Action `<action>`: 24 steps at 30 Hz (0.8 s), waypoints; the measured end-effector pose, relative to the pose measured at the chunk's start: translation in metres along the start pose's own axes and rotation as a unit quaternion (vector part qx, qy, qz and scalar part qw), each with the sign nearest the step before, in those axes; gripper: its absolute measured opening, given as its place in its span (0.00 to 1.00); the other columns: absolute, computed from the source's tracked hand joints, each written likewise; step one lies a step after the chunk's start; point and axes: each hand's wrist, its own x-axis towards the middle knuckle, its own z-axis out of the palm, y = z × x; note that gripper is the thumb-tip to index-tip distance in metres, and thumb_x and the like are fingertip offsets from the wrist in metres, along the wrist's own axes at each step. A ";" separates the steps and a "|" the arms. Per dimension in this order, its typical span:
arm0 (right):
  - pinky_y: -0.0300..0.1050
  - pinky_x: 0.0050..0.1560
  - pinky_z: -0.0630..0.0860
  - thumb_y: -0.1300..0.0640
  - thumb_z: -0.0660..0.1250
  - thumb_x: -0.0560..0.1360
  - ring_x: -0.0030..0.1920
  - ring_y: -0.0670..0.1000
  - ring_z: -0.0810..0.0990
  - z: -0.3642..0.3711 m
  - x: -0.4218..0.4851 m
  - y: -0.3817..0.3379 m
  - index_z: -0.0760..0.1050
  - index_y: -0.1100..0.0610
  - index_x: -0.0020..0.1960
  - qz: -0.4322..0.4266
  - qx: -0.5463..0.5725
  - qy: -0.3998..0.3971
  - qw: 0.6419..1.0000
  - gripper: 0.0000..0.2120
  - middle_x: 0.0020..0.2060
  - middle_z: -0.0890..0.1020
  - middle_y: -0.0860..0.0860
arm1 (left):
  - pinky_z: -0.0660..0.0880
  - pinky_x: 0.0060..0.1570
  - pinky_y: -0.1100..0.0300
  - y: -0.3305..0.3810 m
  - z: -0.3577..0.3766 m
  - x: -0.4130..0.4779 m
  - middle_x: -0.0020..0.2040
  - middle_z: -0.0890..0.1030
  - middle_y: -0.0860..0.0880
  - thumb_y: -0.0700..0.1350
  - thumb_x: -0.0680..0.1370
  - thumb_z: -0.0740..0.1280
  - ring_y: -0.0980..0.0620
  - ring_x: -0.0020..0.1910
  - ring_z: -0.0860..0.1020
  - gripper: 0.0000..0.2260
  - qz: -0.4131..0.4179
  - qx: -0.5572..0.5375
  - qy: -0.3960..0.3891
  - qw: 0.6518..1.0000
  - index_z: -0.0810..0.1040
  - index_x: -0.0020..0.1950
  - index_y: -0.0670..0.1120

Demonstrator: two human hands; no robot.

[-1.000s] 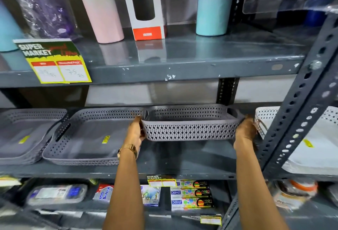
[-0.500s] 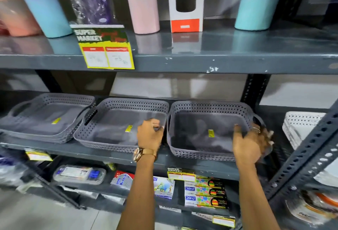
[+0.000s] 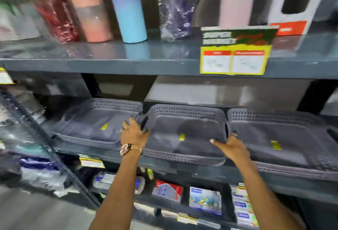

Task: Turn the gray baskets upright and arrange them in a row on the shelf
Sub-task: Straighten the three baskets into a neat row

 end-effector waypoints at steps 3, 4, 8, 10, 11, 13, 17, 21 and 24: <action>0.58 0.61 0.72 0.43 0.65 0.74 0.63 0.67 0.74 0.009 0.007 0.000 0.65 0.64 0.65 0.031 -0.032 0.031 0.999 0.30 0.64 0.75 0.66 | 0.70 0.64 0.41 -0.031 0.004 0.035 0.69 0.68 0.33 0.53 0.72 0.69 0.32 0.65 0.70 0.37 0.012 0.025 -0.074 0.997 0.56 0.74 0.39; 0.58 0.61 0.72 0.46 0.63 0.75 0.62 0.67 0.75 0.011 0.009 0.000 0.65 0.63 0.65 0.036 -0.040 0.037 0.998 0.27 0.63 0.75 0.66 | 0.72 0.63 0.41 -0.038 0.006 0.043 0.66 0.71 0.34 0.53 0.72 0.68 0.33 0.63 0.73 0.35 0.027 0.025 -0.106 0.994 0.57 0.72 0.40; 0.57 0.58 0.72 0.54 0.55 0.78 0.60 0.66 0.76 0.015 0.014 0.000 0.62 0.63 0.64 0.045 -0.102 0.055 0.992 0.18 0.60 0.76 0.67 | 0.78 0.52 0.45 -0.046 0.011 0.052 0.56 0.80 0.38 0.50 0.75 0.64 0.36 0.54 0.79 0.22 0.102 0.037 -0.109 0.988 0.63 0.65 0.41; 0.58 0.57 0.73 0.56 0.54 0.78 0.59 0.66 0.77 0.017 0.017 -0.004 0.59 0.63 0.65 0.047 -0.118 0.053 0.991 0.18 0.60 0.76 0.66 | 0.76 0.49 0.45 -0.045 0.015 0.052 0.55 0.80 0.37 0.46 0.77 0.62 0.36 0.54 0.79 0.19 0.131 0.038 -0.094 0.986 0.64 0.65 0.41; 0.58 0.57 0.73 0.57 0.54 0.78 0.59 0.65 0.77 0.018 0.020 -0.006 0.59 0.63 0.66 0.051 -0.122 0.051 0.990 0.18 0.59 0.76 0.66 | 0.76 0.49 0.45 -0.045 0.018 0.053 0.54 0.80 0.37 0.45 0.77 0.61 0.36 0.54 0.79 0.17 0.139 0.037 -0.094 0.985 0.64 0.64 0.41; 0.58 0.56 0.73 0.57 0.54 0.78 0.58 0.66 0.77 0.017 0.026 -0.010 0.59 0.63 0.65 0.053 -0.122 0.056 0.990 0.18 0.58 0.77 0.66 | 0.76 0.48 0.46 -0.045 0.023 0.059 0.53 0.80 0.38 0.44 0.77 0.61 0.36 0.52 0.79 0.15 0.145 0.035 -0.087 0.985 0.66 0.63 0.42; 0.57 0.51 0.75 0.58 0.54 0.78 0.54 0.64 0.79 0.017 0.048 -0.021 0.50 0.61 0.74 0.057 -0.094 0.045 0.993 0.26 0.55 0.79 0.65 | 0.77 0.50 0.46 -0.037 0.026 0.079 0.54 0.81 0.38 0.45 0.77 0.62 0.35 0.53 0.79 0.15 0.131 0.020 -0.090 0.987 0.68 0.62 0.42; 0.55 0.44 0.77 0.60 0.53 0.78 0.43 0.60 0.80 0.014 0.065 -0.036 0.45 0.58 0.77 0.080 -0.096 0.029 0.992 0.30 0.44 0.78 0.61 | 0.76 0.57 0.43 -0.020 0.033 0.108 0.60 0.79 0.39 0.42 0.77 0.60 0.36 0.56 0.78 0.21 0.105 -0.020 -0.138 0.985 0.62 0.70 0.49; 0.49 0.33 0.71 0.62 0.53 0.79 0.33 0.54 0.73 0.011 0.065 -0.044 0.46 0.57 0.76 0.089 -0.104 0.020 0.990 0.28 0.36 0.73 0.57 | 0.75 0.59 0.44 -0.014 0.038 0.120 0.64 0.77 0.38 0.40 0.78 0.59 0.36 0.59 0.77 0.24 0.105 -0.009 -0.141 0.984 0.59 0.73 0.49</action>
